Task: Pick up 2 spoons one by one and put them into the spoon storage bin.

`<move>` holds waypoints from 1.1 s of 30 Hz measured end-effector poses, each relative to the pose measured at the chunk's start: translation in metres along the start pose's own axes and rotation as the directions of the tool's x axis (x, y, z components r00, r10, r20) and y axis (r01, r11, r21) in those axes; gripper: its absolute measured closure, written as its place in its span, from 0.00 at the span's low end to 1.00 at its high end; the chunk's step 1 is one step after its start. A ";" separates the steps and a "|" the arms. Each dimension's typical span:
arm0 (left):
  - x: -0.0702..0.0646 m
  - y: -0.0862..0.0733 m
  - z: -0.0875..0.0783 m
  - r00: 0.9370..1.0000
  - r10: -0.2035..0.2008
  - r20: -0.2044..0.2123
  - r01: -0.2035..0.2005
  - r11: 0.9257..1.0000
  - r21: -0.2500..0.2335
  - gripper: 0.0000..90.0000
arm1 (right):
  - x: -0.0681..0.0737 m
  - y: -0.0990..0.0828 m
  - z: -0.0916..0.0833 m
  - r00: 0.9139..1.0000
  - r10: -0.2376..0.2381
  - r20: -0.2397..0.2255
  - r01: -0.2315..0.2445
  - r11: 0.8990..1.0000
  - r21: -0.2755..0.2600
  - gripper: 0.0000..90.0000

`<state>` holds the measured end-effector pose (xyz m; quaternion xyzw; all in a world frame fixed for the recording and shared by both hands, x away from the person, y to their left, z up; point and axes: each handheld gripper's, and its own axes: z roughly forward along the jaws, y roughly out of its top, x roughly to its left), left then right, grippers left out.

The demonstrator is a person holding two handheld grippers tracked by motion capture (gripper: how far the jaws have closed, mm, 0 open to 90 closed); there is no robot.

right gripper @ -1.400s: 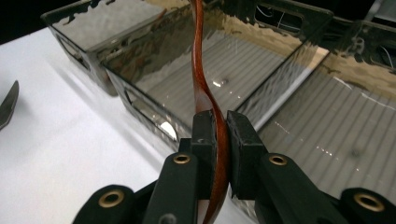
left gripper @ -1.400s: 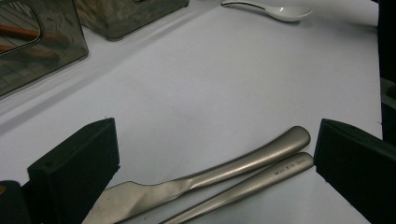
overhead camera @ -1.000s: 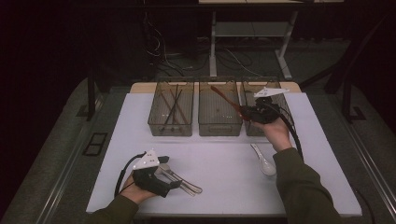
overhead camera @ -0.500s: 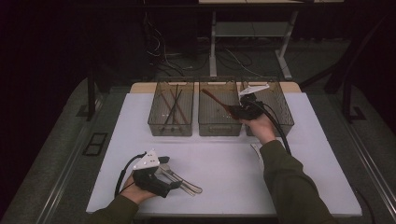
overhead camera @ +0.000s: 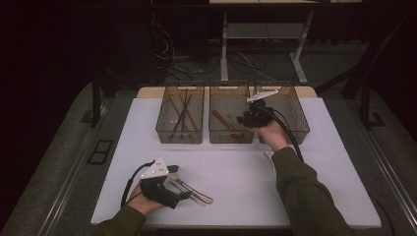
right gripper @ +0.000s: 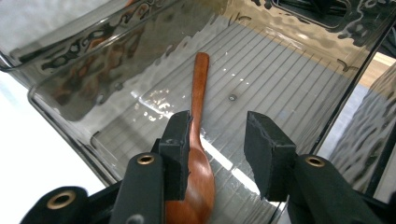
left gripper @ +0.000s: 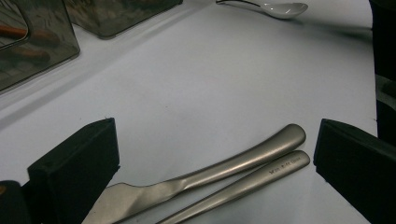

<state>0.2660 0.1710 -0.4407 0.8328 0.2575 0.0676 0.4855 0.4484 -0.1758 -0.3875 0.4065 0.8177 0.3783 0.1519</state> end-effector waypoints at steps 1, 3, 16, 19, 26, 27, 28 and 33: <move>0.000 0.000 0.000 1.000 -0.001 0.000 0.001 1.000 0.000 0.00 | 0.000 0.000 -0.001 1.000 0.004 -0.005 -0.004 1.000 0.000 0.62; 0.000 0.000 0.000 1.000 0.000 0.000 0.000 1.000 0.001 0.00 | -0.001 0.000 -0.003 1.000 0.013 -0.018 -0.013 1.000 -0.003 0.59; 0.000 -0.001 -0.001 1.000 -0.005 -0.002 0.005 1.000 0.000 0.00 | 0.001 -0.009 -0.029 0.997 0.027 -0.072 -0.030 0.999 -0.033 0.51; 0.000 -0.001 -0.001 1.000 -0.004 -0.003 0.004 1.000 0.002 0.00 | 0.001 -0.015 -0.035 0.997 0.029 -0.075 -0.031 0.999 -0.025 0.49; 0.000 -0.001 -0.001 1.000 -0.006 -0.003 0.006 1.000 0.004 0.00 | 0.002 -0.030 -0.049 0.996 0.001 -0.092 -0.004 0.999 -0.036 0.47; 0.000 -0.001 -0.001 1.000 -0.007 -0.003 0.007 1.000 0.002 0.00 | 0.004 -0.032 -0.052 0.995 -0.002 -0.097 -0.001 0.999 -0.035 0.46; 0.000 -0.001 -0.001 1.000 -0.009 -0.003 0.009 1.000 0.001 0.00 | 0.005 -0.034 -0.054 0.995 -0.008 -0.101 0.004 0.999 -0.035 0.46; -0.001 -0.001 -0.001 1.000 -0.008 -0.003 0.008 1.000 0.002 0.00 | 0.007 -0.045 -0.063 0.995 -0.021 -0.098 0.019 0.999 -0.026 0.46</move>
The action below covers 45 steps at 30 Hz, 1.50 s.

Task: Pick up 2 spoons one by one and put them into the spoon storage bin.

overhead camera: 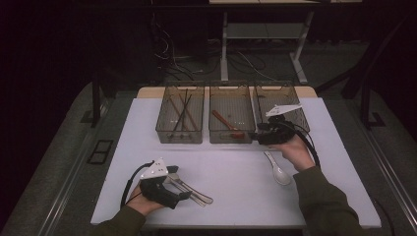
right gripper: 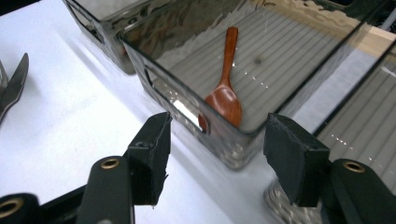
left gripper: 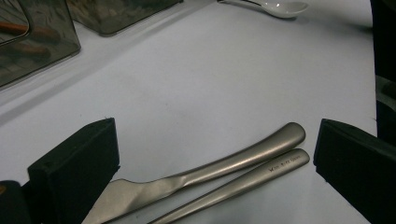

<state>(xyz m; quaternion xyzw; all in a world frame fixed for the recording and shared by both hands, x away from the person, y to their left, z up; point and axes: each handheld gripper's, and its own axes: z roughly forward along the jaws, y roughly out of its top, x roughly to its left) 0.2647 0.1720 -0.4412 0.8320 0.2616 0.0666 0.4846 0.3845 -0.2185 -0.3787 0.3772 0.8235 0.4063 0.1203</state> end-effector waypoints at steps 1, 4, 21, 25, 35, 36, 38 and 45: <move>0.000 0.000 0.000 1.000 0.003 0.000 -0.003 1.000 0.001 0.00 | 0.000 -0.003 -0.002 1.000 -0.001 0.003 0.001 1.000 0.001 0.46; 0.000 0.000 -0.001 1.000 0.006 0.001 -0.006 1.000 0.003 0.00 | -0.001 -0.010 -0.005 1.000 -0.008 0.012 0.007 1.000 0.007 0.45; -0.001 0.000 -0.001 1.000 0.007 0.014 -0.007 1.000 0.005 0.00 | -0.005 -0.058 -0.038 0.999 0.037 0.021 -0.038 0.998 0.042 0.44; -0.001 0.000 -0.001 1.000 0.006 0.015 -0.006 1.000 0.004 0.00 | -0.003 -0.068 -0.046 0.999 0.046 0.014 -0.047 0.998 0.042 0.43; -0.001 0.000 -0.002 1.000 -0.001 0.008 0.001 1.000 0.000 0.00 | 0.001 -0.093 -0.060 0.997 0.072 0.007 -0.072 0.995 0.064 0.43; -0.001 0.000 -0.002 1.000 -0.001 0.008 0.001 1.000 0.000 0.00 | 0.001 -0.095 -0.061 0.997 0.078 0.006 -0.078 0.995 0.065 0.43; -0.001 0.000 -0.002 1.000 0.000 0.008 0.000 1.000 -0.001 0.00 | 0.000 -0.099 -0.064 0.996 0.085 0.012 -0.086 0.994 0.068 0.43; 0.000 0.000 -0.003 1.000 -0.001 0.002 0.001 1.000 0.000 0.00 | -0.003 -0.116 -0.072 0.994 0.106 0.025 -0.108 0.991 0.079 0.43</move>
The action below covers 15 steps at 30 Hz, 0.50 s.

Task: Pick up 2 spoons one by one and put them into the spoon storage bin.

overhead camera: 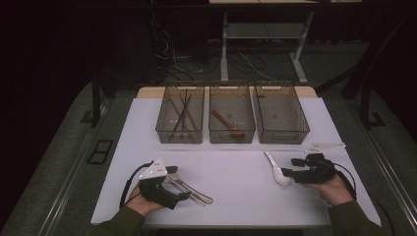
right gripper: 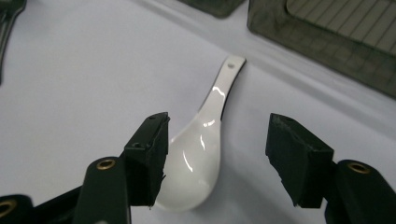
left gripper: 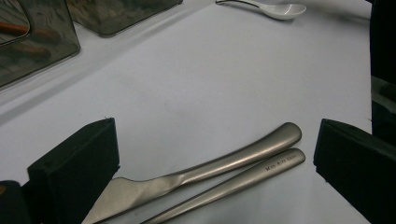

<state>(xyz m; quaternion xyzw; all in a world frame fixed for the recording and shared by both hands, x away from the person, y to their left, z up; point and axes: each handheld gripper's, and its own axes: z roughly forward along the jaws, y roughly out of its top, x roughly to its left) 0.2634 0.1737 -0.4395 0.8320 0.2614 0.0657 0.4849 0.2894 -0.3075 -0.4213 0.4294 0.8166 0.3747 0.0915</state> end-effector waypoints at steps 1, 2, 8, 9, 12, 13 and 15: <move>0.000 0.000 0.000 1.000 0.000 -0.001 0.000 1.000 0.000 0.00 | -0.001 -0.005 -0.001 1.000 0.002 0.003 -0.002 1.000 0.003 0.43; 0.000 0.000 0.000 1.000 0.000 -0.001 0.000 1.000 0.000 0.00 | -0.001 -0.005 -0.001 1.000 0.002 0.003 -0.002 1.000 0.003 0.43; 0.000 0.000 0.000 1.000 0.001 -0.004 -0.001 1.000 0.002 0.00 | -0.002 -0.014 0.003 1.000 0.010 0.010 -0.010 1.000 0.023 0.43; 0.000 0.000 0.000 1.000 0.001 -0.005 -0.001 1.000 0.003 0.00 | -0.002 -0.014 0.005 1.000 0.011 0.000 -0.011 1.000 0.028 0.43; 0.000 0.000 0.000 1.000 0.001 -0.005 -0.001 1.000 0.003 0.00 | -0.002 -0.013 0.006 1.000 0.017 -0.008 -0.016 0.999 0.036 0.44; 0.000 0.000 0.000 1.000 0.003 -0.004 -0.003 1.000 0.003 0.00 | -0.002 -0.013 0.009 1.000 0.015 -0.010 -0.015 0.999 0.043 0.44; 0.000 0.000 0.000 1.000 0.003 -0.002 -0.003 1.000 0.002 0.00 | -0.001 -0.014 0.010 1.000 0.017 -0.018 -0.016 0.999 0.043 0.44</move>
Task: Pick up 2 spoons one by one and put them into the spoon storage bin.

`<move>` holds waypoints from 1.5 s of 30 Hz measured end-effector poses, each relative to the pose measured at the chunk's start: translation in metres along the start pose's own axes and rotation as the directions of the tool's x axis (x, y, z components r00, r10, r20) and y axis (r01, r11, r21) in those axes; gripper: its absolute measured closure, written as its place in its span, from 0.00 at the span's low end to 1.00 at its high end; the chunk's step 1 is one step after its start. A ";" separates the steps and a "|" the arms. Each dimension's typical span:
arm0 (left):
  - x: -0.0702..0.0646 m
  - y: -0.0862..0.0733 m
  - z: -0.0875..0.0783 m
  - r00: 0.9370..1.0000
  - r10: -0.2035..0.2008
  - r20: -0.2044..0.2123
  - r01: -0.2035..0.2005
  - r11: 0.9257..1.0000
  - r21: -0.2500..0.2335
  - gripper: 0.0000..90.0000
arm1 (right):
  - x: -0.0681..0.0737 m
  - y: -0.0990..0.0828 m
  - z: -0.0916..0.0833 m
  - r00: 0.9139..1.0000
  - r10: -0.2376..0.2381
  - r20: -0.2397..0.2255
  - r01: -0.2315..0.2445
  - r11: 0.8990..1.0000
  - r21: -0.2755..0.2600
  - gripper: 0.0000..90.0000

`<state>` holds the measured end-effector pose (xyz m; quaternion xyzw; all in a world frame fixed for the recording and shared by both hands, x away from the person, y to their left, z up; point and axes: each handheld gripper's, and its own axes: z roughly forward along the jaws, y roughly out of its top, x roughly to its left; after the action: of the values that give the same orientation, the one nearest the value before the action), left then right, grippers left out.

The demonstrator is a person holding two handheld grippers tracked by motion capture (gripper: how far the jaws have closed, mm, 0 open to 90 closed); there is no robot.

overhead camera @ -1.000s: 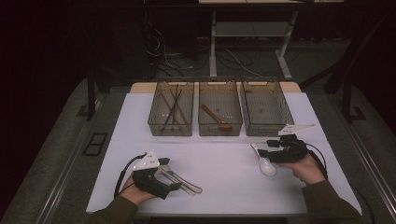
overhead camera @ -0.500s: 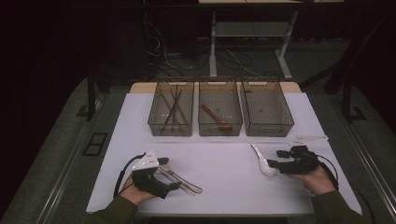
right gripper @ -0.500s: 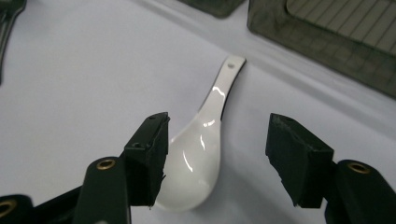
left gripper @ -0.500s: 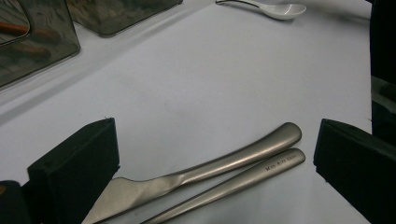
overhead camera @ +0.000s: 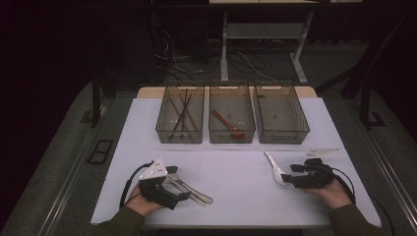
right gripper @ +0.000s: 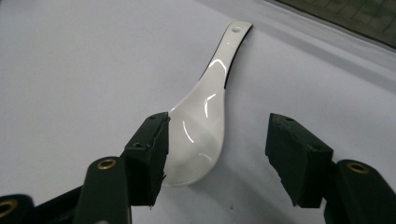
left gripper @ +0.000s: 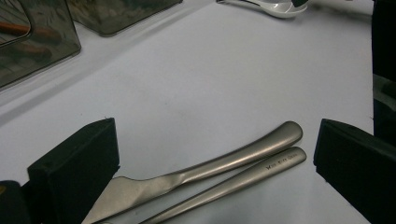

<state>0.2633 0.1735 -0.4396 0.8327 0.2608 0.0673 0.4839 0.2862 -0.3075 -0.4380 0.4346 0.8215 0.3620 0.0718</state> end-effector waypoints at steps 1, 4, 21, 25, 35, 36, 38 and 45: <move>0.000 0.000 0.000 1.000 0.000 0.000 0.000 1.000 0.000 0.00 | 0.000 0.000 0.000 1.000 0.000 0.000 0.000 1.000 0.000 0.44; 0.000 0.000 0.000 1.000 0.001 0.000 -0.001 1.000 0.004 0.00 | 0.001 0.001 0.003 1.000 -0.001 -0.004 0.001 1.000 0.011 0.44; 0.000 0.000 0.001 1.000 0.004 0.000 -0.004 1.000 0.008 0.00 | 0.009 0.001 0.012 0.999 -0.045 -0.021 0.046 0.998 0.044 0.51; 0.000 0.000 0.001 1.000 0.005 0.000 -0.005 1.000 0.009 0.00 | 0.012 0.002 0.014 0.997 -0.075 -0.026 0.076 0.996 0.049 0.58; 0.000 0.000 0.001 1.000 0.005 0.001 -0.005 1.000 0.006 0.00 | 0.015 0.002 0.015 0.992 -0.108 -0.064 0.111 0.992 0.059 0.74; 0.000 0.000 0.001 1.000 0.004 0.001 -0.004 1.000 0.006 0.00 | 0.015 0.002 0.015 0.992 -0.108 -0.067 0.112 0.992 0.059 0.77; -0.001 0.000 0.001 1.000 0.003 0.002 -0.003 1.000 0.005 0.00 | 0.015 0.003 0.015 0.991 -0.111 -0.069 0.115 0.992 0.056 0.80; -0.001 0.000 0.001 1.000 0.003 0.002 -0.003 1.000 0.005 0.00 | 0.015 0.003 0.014 0.990 -0.117 -0.084 0.121 0.992 0.043 0.86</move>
<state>0.2632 0.1722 -0.4403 0.8343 0.2592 0.0665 0.4820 0.2856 -0.2874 -0.4434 0.3713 0.8567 0.3546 0.0494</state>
